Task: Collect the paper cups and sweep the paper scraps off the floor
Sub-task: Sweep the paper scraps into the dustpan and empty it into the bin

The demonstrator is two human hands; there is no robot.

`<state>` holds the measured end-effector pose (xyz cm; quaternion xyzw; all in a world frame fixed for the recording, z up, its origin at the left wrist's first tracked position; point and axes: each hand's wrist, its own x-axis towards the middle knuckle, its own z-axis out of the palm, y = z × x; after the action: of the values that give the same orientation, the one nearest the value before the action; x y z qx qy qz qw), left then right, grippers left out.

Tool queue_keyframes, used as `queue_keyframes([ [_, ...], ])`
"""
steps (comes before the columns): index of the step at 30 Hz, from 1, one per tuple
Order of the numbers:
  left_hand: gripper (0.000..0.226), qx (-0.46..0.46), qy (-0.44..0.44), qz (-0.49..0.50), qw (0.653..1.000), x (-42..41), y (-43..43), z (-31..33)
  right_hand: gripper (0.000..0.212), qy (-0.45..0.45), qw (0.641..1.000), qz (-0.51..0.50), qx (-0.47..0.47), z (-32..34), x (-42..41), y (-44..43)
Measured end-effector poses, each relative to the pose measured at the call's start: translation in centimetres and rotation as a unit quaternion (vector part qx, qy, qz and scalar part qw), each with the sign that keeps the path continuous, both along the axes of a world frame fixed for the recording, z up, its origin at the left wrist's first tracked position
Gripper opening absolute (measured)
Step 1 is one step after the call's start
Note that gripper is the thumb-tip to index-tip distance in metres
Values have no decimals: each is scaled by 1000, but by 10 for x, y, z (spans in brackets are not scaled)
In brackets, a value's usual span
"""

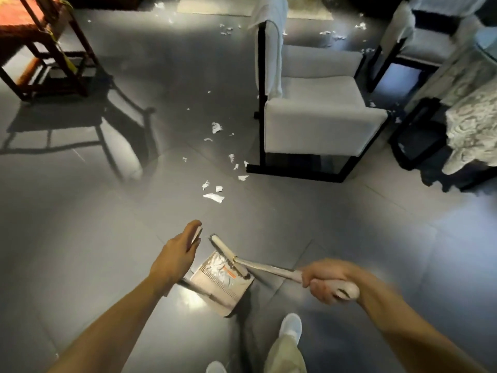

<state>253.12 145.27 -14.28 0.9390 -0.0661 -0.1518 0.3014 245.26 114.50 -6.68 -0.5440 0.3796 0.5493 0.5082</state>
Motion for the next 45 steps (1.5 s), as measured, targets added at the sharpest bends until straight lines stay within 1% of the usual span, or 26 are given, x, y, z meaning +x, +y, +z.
queue_keyframes([
  [1, 37, -7, 5, 0, 1000, -1, 1, -1, 19, 4, 999, -33, 7, 7, -8, -4],
  [4, 35, -27, 21, 15, 999, -7, 7, -3, 50, -25, 997, -74, -11, 13, -27, -14],
  [5, 35, -29, 24, 22, 999, -9, 11, -4, 54, -37, 996, -79, -15, 14, -31, -15],
  [7, 35, -30, 25, 35, 999, -16, 21, -4, 53, -59, 994, -92, -26, 15, -32, -17],
  [11, 36, -25, 18, 68, 997, -28, 48, 0, 40, -99, 989, -97, -50, 12, -17, -8],
  [13, 35, -17, 4, 92, 996, -34, 64, 3, 33, -119, 988, -75, -68, 3, -4, 4],
  [16, 36, 0, -15, 125, 992, -38, 91, 5, 15, -144, 984, -20, -104, -16, 19, 31],
  [17, 36, 2, -17, 136, 991, -40, 100, 5, 12, -148, 983, -2, -112, -24, 26, 42],
  [22, 33, -26, -20, 207, 978, -33, 128, 2, 8, -136, 983, 68, -106, -66, 47, 107],
  [25, 31, -40, -26, 224, 974, -14, 135, 2, 6, -152, 968, 174, -100, -79, 45, 148],
  [26, 30, -40, -27, 220, 974, -9, 137, 3, 7, -145, 963, 205, -94, -80, 44, 159],
  [27, 29, -39, -26, 216, 975, -4, 140, 3, 12, -131, 964, 216, -84, -79, 44, 166],
  [28, 29, -37, -24, 216, 976, -2, 142, 3, 11, -111, 969, 212, -68, -73, 46, 172],
  [29, 29, -35, -24, 215, 976, 1, 144, 3, 4, -113, 971, 204, -43, -68, 49, 175],
  [31, 28, -35, -27, 209, 977, 5, 148, 2, 16, -116, 979, 168, -24, -53, 64, 172],
  [32, 27, -39, -29, 207, 977, 6, 149, 1, 17, -100, 980, 171, -21, -42, 72, 167],
  [33, 27, -46, -29, 205, 977, 8, 151, 0, 15, -73, 986, 151, -9, -38, 80, 159],
  [35, 26, -55, -26, 197, 979, 12, 153, 0, 11, -6, 997, 76, 31, -18, 96, 147],
  [36, 26, -57, -24, 193, 979, 16, 154, 0, 11, -7, 997, 62, 45, -13, 104, 142],
  [37, 25, -61, -24, 193, 979, 22, 155, 1, 18, -19, 998, 49, 43, -9, 111, 139],
  [39, 25, -65, -28, 188, 980, 39, 154, 4, 33, -69, 996, 56, 18, -5, 129, 138],
  [40, 25, -64, -31, 182, 981, 50, 153, 6, 32, -90, 994, 60, 7, -3, 140, 138],
  [43, 24, -66, -39, 167, 983, 88, 149, 8, 18, -139, 990, 31, -24, -4, 179, 131],
  [45, 25, -65, -42, 157, 985, 117, 145, 10, 18, -174, 983, 18, -50, -8, 207, 123],
])
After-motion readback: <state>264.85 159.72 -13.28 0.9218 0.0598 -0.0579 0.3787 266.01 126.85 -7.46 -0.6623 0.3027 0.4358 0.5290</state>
